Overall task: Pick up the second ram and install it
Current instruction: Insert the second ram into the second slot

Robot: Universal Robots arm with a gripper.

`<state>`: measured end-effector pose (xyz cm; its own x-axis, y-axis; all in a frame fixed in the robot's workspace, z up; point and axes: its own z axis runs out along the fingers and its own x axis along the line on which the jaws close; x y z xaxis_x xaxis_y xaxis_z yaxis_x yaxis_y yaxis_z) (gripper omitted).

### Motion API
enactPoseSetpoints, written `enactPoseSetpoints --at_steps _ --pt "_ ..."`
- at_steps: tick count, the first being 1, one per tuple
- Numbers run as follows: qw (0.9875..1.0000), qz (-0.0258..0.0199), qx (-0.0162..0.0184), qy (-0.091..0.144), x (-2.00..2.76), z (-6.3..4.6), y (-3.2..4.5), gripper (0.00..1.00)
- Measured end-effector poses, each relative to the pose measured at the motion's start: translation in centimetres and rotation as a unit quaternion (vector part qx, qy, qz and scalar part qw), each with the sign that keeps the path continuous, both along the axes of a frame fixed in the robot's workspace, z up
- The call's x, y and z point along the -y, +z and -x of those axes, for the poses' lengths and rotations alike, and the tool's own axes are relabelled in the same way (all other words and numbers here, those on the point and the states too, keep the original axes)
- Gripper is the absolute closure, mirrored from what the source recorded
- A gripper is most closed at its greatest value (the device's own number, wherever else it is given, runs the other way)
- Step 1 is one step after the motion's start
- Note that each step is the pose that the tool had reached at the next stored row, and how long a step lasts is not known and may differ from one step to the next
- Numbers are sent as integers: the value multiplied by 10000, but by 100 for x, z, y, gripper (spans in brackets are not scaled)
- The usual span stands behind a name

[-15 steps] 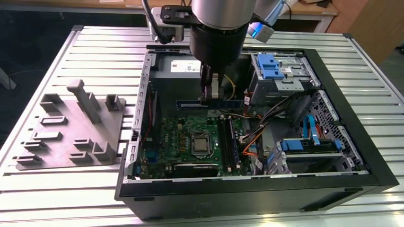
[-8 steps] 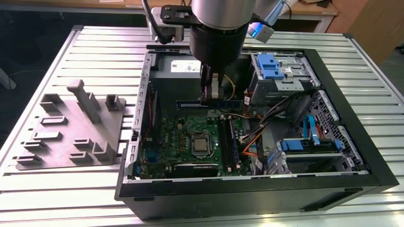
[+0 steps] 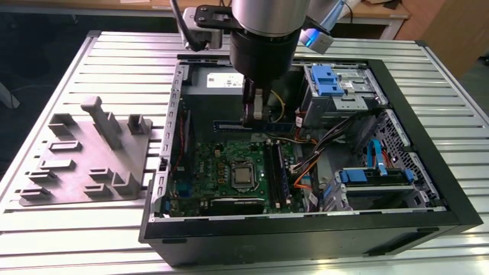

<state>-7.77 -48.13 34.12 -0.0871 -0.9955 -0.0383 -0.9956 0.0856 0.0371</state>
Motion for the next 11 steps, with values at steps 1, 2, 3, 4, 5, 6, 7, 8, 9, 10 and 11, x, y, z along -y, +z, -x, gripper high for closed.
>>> enactPoseSetpoints --at_steps 1,2,3,4,5,6,7,8,9,10,11 --pt "10000 0 0 -83 0 0 -1 89" --pt "9999 0 0 -168 0 0 -1 89" --pt "9997 0 0 -258 0 0 -2 89" --pt "9994 0 0 -348 0 0 -3 89" --pt "9990 0 0 -437 0 0 -3 89" --pt "9986 0 0 -527 0 0 -4 89" --pt "9981 0 0 -617 0 0 -5 89" --pt "9975 0 0 -707 0 0 -6 89" --pt "9968 0 0 -802 0 0 -7 89" --pt "9960 0 0 -894 0 0 -7 89" --pt "9952 0 0 -981 0 0 -8 89"
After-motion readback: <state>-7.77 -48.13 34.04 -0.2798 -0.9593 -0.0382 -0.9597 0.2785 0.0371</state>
